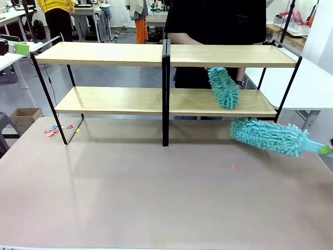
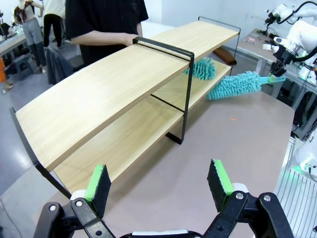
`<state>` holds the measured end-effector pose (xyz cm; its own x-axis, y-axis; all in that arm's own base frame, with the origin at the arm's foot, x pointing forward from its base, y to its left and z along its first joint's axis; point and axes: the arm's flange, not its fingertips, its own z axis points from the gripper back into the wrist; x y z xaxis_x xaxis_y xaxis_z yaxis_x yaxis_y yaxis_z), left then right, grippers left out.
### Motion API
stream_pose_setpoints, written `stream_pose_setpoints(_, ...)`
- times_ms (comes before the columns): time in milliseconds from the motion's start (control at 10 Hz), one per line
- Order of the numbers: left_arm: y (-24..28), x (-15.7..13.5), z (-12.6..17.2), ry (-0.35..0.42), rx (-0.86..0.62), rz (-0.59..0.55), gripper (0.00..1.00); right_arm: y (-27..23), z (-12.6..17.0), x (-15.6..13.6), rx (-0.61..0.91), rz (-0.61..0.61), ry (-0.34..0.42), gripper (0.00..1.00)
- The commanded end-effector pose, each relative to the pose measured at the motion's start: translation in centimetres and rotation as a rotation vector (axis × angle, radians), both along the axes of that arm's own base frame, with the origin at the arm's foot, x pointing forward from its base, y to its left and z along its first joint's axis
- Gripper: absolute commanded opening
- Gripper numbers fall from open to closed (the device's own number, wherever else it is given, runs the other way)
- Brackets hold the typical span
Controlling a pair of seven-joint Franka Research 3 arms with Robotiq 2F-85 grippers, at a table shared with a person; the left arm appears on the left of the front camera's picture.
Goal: Clean the shelves.
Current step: Clean another randomly selected level of the Shelf with the Duster.
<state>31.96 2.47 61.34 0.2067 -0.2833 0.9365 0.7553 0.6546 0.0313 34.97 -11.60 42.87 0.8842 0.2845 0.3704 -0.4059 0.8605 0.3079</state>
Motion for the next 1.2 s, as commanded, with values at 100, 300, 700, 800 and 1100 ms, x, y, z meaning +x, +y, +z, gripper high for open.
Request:
stream_pose_setpoints(100,0.0,0.1,-0.1,0.002,-0.002,-0.004,1.0,7.3,-5.1,-3.1,-0.034,-0.108,-0.059,0.12)
stream_pose_setpoints(300,0.0,0.1,-0.1,0.002,-0.002,-0.004,1.0,9.6,-6.3,-4.2,-0.053,-0.166,-0.053,0.12)
stream_pose_setpoints(700,0.0,0.1,-0.1,0.002,-0.002,-0.004,1.0,12.2,-9.6,-6.6,-0.072,-0.092,0.11,0.12)
stream_pose_setpoints(800,0.0,0.1,-0.1,0.002,-0.002,-0.004,1.0,11.9,-9.4,-6.9,-0.077,-0.128,0.078,0.12)
stream_pose_setpoints(1100,0.0,0.1,-0.1,0.002,-0.002,-0.004,1.0,11.7,-8.9,-7.7,-0.14,-0.216,0.03,0.12)
